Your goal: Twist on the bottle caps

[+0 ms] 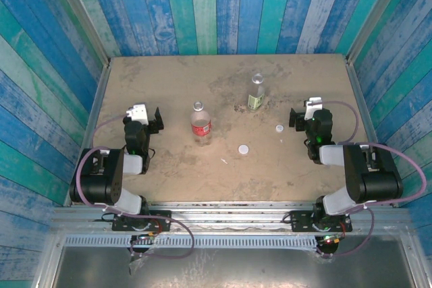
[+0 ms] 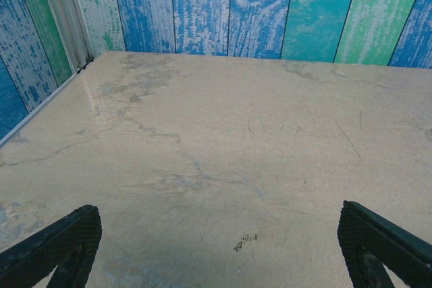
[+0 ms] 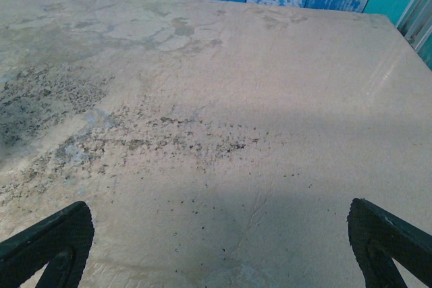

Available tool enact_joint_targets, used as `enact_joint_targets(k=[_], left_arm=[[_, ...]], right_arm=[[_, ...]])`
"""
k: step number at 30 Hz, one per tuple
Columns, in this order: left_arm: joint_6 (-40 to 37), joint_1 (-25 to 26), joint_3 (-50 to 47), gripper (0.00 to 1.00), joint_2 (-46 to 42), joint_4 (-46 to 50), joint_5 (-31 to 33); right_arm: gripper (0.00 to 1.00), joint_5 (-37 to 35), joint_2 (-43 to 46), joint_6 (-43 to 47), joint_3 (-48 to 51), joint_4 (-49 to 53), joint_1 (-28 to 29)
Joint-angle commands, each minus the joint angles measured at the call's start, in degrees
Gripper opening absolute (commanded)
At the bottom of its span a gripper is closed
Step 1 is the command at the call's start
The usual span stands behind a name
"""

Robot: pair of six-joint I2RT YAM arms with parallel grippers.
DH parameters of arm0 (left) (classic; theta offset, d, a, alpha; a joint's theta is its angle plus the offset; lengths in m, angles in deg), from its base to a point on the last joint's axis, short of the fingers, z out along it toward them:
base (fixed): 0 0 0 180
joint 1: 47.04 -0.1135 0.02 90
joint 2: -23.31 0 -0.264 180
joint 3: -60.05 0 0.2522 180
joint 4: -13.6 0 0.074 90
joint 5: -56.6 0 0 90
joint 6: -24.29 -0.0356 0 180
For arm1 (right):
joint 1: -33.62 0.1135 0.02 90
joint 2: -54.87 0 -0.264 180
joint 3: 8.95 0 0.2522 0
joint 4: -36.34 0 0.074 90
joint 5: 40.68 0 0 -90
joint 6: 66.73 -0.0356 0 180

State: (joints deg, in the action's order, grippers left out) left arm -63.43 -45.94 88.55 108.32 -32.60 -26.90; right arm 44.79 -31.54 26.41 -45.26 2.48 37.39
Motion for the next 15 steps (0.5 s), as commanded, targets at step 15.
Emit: enact_joint_targets(k=[15], left_arm=[[-1.23,10.95,7.84,0.94,-28.33,20.72,7.78]], right_arm=[[1.00,4.34,21.76,1.86,-5.02,19.65,3.97]])
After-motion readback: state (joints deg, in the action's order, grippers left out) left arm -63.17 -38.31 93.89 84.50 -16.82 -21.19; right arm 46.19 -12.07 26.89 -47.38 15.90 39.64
